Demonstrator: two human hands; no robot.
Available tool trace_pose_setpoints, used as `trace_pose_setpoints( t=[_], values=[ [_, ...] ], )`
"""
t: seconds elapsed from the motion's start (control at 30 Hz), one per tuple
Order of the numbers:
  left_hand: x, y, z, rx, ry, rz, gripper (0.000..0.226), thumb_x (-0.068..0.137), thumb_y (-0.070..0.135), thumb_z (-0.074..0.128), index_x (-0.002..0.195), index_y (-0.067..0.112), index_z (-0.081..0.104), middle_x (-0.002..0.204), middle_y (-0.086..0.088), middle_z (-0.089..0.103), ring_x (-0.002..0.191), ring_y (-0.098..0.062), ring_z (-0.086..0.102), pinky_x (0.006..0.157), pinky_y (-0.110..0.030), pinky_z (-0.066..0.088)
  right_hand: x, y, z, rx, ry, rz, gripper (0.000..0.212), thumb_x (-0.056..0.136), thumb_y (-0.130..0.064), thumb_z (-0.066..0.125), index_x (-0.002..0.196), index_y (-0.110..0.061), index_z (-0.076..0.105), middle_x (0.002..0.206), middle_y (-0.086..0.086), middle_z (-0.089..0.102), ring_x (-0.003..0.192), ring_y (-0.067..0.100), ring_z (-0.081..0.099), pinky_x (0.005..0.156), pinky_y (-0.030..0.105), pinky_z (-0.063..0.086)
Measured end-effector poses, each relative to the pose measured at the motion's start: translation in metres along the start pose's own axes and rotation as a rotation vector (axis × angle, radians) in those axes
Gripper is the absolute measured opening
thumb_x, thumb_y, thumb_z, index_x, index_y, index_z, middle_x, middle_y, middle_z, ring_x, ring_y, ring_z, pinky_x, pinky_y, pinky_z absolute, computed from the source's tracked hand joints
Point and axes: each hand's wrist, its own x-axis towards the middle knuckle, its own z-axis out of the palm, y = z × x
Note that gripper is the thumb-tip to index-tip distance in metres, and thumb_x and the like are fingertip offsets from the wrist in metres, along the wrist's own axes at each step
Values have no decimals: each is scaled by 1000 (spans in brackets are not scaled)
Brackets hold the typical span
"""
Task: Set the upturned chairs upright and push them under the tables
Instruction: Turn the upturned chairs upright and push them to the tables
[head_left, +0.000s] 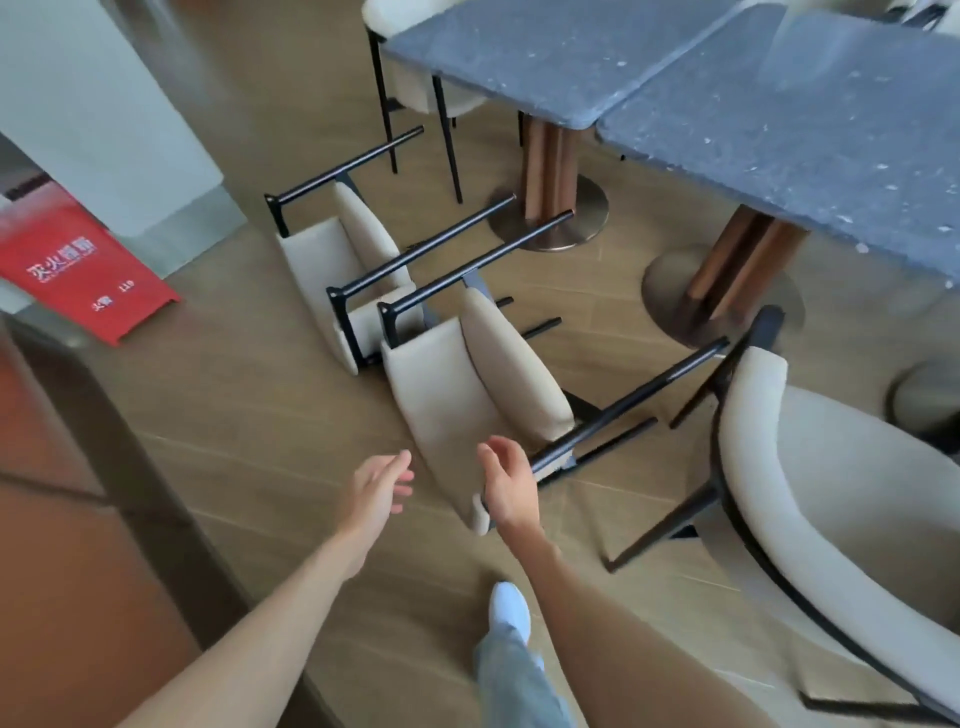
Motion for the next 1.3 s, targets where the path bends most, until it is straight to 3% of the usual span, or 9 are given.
trace_pose_setpoints(
  t=[0.2, 0.37, 0.53, 0.67, 0.8, 0.9, 1.03, 1.17, 1.3],
  values=[
    [117, 51, -35, 21, 32, -80, 25, 99, 30, 59, 110, 9, 64, 107, -14, 70, 93, -27, 66, 89, -46, 54, 62, -16, 59, 7, 5, 160, 45, 97, -37, 58, 134, -12, 55, 133, 1, 60, 122, 16, 55, 107, 29, 39],
    [221, 104, -23, 35, -118, -67, 20, 98, 29, 60, 107, 11, 63, 109, -15, 70, 94, -26, 67, 93, -47, 54, 138, -27, 77, 16, 110, 216, 46, 98, -36, 58, 135, -10, 54, 134, 3, 59, 119, 16, 54, 96, 23, 36],
    [339, 105, 14, 91, -325, -154, 28, 97, 35, 62, 114, 13, 60, 115, -14, 67, 97, -27, 66, 93, -48, 53, 228, -23, 113, 127, 300, 294, 49, 96, -39, 58, 137, -13, 54, 134, 2, 59, 124, 18, 54, 102, 28, 39],
    [414, 75, 46, 252, -528, -275, 34, 93, 43, 65, 108, 13, 63, 108, -9, 67, 92, -24, 67, 88, -47, 56, 279, -4, 153, 305, 483, 474, 46, 95, -41, 60, 133, -15, 59, 130, 2, 63, 119, 18, 56, 96, 25, 40],
    [458, 38, 49, 352, -609, -388, 42, 91, 45, 67, 112, 8, 63, 112, -13, 69, 101, -28, 69, 84, -47, 60, 292, 27, 206, 474, 534, 658, 40, 92, -40, 61, 124, -16, 66, 118, -1, 66, 103, 14, 56, 87, 25, 40],
    [476, 3, 38, 330, -590, -508, 43, 92, 43, 66, 116, 10, 54, 118, -14, 65, 105, -27, 66, 85, -47, 59, 292, 66, 240, 571, 600, 733, 38, 92, -32, 65, 122, -8, 67, 102, 1, 63, 97, 17, 57, 85, 31, 45],
    [516, -63, 26, 278, -518, -655, 36, 91, 45, 67, 104, 15, 52, 126, -13, 56, 106, -25, 61, 81, -44, 55, 304, 137, 280, 807, 656, 834, 29, 91, -28, 70, 111, -8, 66, 107, 7, 62, 94, 21, 59, 85, 41, 52],
    [567, -144, 33, 222, -427, -741, 40, 83, 44, 77, 91, 13, 53, 105, -13, 59, 84, -25, 65, 62, -41, 61, 335, 214, 318, 1022, 718, 866, 28, 86, -33, 76, 101, -12, 65, 110, 5, 63, 104, 22, 63, 97, 44, 55],
    [611, -224, 57, 209, -470, -826, 46, 79, 51, 79, 97, 18, 53, 101, -13, 57, 85, -22, 68, 81, -46, 62, 381, 296, 356, 1293, 755, 863, 51, 84, -33, 79, 121, -4, 56, 121, 11, 57, 114, 25, 61, 93, 40, 56]
  ],
)
